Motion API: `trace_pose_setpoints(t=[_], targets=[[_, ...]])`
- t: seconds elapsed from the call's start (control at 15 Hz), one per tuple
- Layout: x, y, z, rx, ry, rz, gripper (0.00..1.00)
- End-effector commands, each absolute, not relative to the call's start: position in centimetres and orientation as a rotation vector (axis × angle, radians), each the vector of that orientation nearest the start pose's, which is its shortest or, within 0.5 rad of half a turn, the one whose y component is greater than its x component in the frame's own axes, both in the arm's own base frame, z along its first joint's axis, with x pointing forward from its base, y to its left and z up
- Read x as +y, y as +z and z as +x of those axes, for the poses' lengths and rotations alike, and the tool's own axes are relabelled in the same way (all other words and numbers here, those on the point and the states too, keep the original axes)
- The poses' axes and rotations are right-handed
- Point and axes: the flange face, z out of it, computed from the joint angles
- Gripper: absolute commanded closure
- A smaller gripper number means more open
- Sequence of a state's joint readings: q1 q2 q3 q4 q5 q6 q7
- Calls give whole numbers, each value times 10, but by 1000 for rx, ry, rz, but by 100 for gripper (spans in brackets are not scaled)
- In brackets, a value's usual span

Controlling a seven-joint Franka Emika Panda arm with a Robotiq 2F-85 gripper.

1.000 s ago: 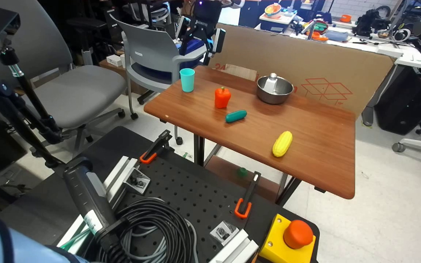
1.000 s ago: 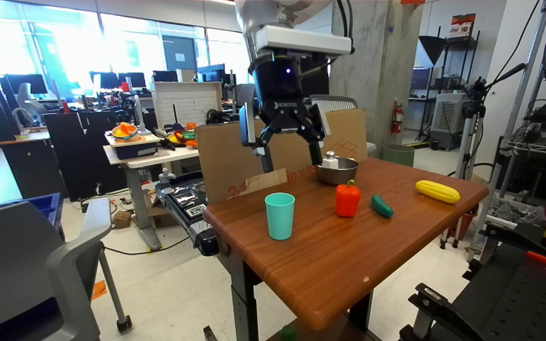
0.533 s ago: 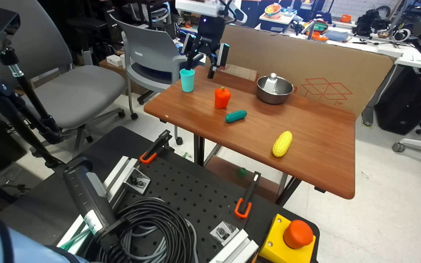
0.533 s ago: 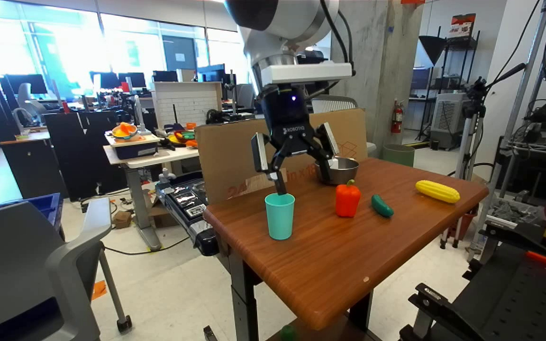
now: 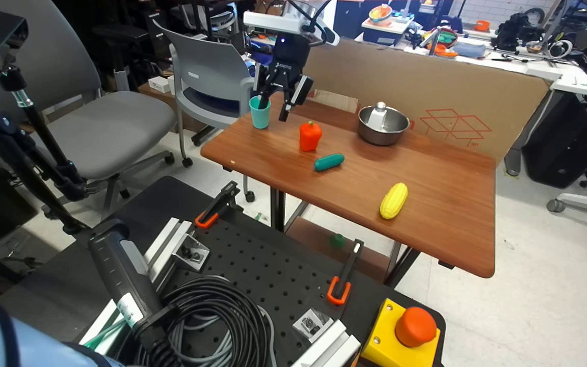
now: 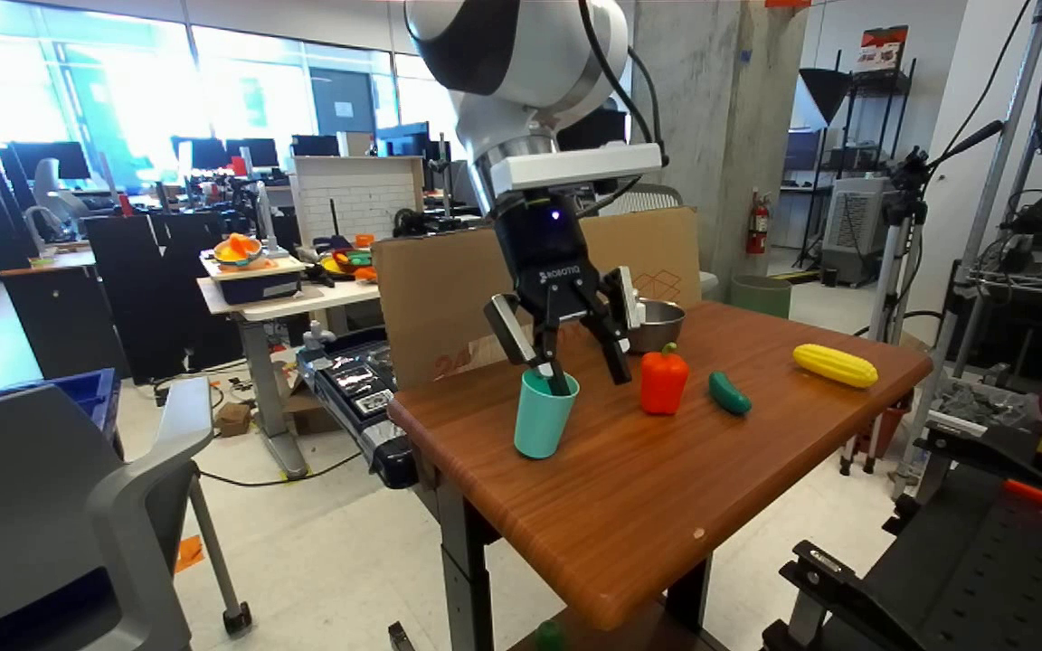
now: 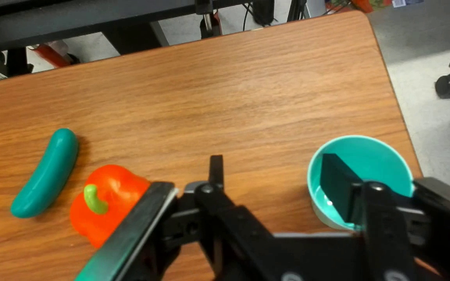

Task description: Move the blue cup to the right

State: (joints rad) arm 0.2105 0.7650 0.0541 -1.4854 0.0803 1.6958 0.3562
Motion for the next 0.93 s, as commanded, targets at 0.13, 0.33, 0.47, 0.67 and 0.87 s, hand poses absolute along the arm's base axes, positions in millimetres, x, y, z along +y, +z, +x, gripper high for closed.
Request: trace_pose_setpoints(t=[0.13,0.33,0.47,0.67,0.87], targets=[[180,198,629,195,915,-3088,82],[180,202,631,190,876,-3093,100],[181,202,632,189,854,-3086,100],[185,209,635,180,823,-3077,100],[196,239,638,151,768,-3085,99]])
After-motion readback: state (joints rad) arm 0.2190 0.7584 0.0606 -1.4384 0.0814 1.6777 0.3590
